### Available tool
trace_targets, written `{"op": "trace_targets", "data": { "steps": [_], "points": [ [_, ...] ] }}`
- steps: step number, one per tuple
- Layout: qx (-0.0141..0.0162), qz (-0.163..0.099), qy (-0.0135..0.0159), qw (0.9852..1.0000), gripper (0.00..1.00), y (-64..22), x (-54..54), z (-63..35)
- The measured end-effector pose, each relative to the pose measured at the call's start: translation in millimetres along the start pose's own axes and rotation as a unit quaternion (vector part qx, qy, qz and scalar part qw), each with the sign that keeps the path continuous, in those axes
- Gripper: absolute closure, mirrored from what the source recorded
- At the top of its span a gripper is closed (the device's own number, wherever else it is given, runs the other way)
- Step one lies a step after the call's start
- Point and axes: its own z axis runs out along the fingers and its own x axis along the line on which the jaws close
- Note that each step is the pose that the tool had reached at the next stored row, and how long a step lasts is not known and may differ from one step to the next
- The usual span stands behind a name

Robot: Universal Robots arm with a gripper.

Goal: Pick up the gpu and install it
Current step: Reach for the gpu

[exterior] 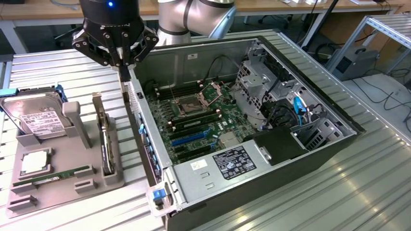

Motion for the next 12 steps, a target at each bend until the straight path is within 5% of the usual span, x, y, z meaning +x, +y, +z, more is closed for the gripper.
{"op": "trace_targets", "data": {
  "steps": [12],
  "points": [
    [0.0,0.0,0.0,1.0,0.89,-0.9,12.1,-0.3]
  ]
}}
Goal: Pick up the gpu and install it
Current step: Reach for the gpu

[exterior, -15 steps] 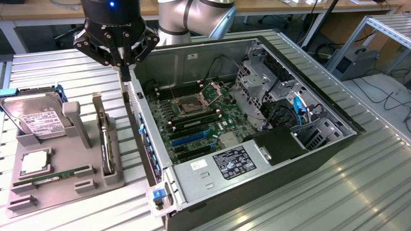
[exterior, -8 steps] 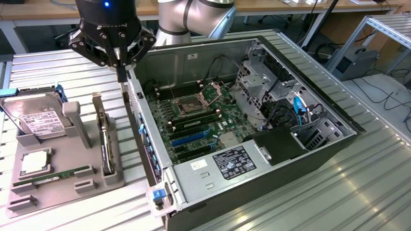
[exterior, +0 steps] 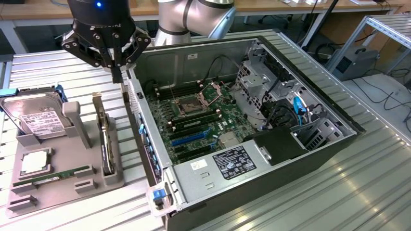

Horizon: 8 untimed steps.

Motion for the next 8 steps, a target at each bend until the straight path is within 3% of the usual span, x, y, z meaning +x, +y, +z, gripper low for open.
{"op": "trace_targets", "data": {
  "steps": [8],
  "points": [
    [0.0,0.0,0.0,1.0,0.89,-0.6,7.8,-0.2]
  ]
}}
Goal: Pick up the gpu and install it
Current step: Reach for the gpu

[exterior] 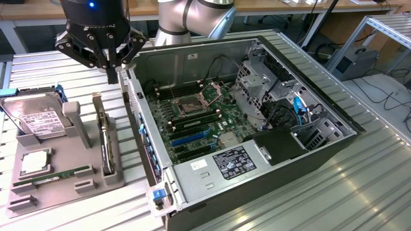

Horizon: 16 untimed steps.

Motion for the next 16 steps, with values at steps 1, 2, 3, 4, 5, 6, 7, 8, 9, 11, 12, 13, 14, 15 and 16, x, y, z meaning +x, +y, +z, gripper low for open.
{"op": "trace_targets", "data": {
  "steps": [1,2,3,4,5,6,7,8,9,11,12,13,14,15,16],
  "points": [
    [0.0,0.0,0.0,1.0,0.89,-0.1,1.0,0.0],
    [0.0,0.0,0.0,1.0,0.89,-0.1,1.7,0.0],
    [0.0,0.0,0.0,1.0,0.89,-0.2,2.5,-0.1],
    [0.0,0.0,0.0,1.0,0.89,-0.2,3.3,-0.1],
    [0.0,0.0,0.0,1.0,0.89,-0.3,4.2,-0.1],
    [0.0,0.0,0.0,1.0,0.89,-0.4,5.2,-0.2],
    [0.0,0.0,0.0,1.0,0.89,-0.5,6.0,-0.2],
    [0.0,0.0,0.0,1.0,0.89,-0.5,6.8,-0.2],
    [0.0,0.0,0.0,1.0,0.89,-0.6,7.6,-0.2],
    [0.0,0.0,0.0,1.0,0.89,-0.7,9.1,-0.3],
    [0.0,0.0,0.0,1.0,0.89,-0.8,10.7,-0.3],
    [0.0,0.0,0.0,1.0,0.89,-0.9,12.2,-0.4],
    [0.0,0.0,0.0,1.0,0.89,-1.0,13.2,-0.4],
    [0.0,0.0,0.0,1.0,0.89,-1.1,14.1,-0.4],
    [0.0,0.0,0.0,1.0,0.89,-1.1,15.1,-0.5]
  ]
}}
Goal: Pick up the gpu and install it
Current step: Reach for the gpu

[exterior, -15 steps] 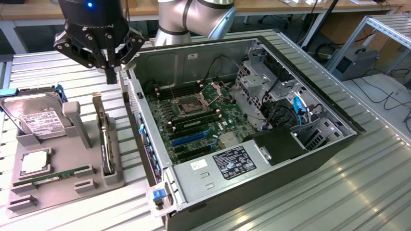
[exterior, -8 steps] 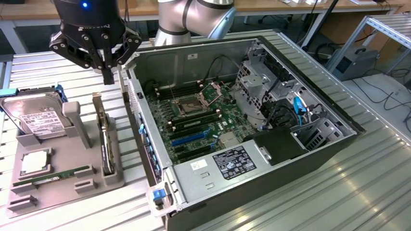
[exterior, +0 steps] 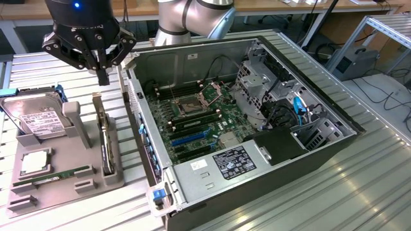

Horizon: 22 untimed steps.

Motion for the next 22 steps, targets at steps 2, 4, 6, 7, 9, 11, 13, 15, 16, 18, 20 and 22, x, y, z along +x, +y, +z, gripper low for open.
{"op": "trace_targets", "data": {
  "steps": [2,4,6,7,9,11,13,15,16,18,20,22],
  "points": [
    [0.0,0.0,0.0,1.0,0.89,-0.1,1.8,0.0],
    [0.0,0.0,0.0,1.0,0.89,-0.3,4.2,-0.1],
    [0.0,0.0,0.0,1.0,0.89,-0.5,6.3,-0.1],
    [0.0,0.0,0.0,1.0,0.89,-0.6,7.6,-0.2],
    [0.0,0.0,0.0,1.0,0.89,-0.7,10.0,-0.2],
    [0.0,0.0,0.0,1.0,0.89,-1.0,12.6,-0.3],
    [0.0,0.0,0.0,1.0,0.89,-1.1,14.8,-0.3],
    [0.0,0.0,0.0,1.0,0.89,-1.3,17.1,-0.4],
    [0.0,0.0,0.0,1.0,0.89,-1.4,18.2,-0.4],
    [0.0,0.0,0.0,1.0,0.89,-2.6,20.3,-0.5],
    [0.0,0.0,0.0,1.0,0.89,-4.9,21.1,-0.6],
    [0.0,0.0,0.0,1.0,0.89,-8.1,21.1,-0.8]
  ]
}}
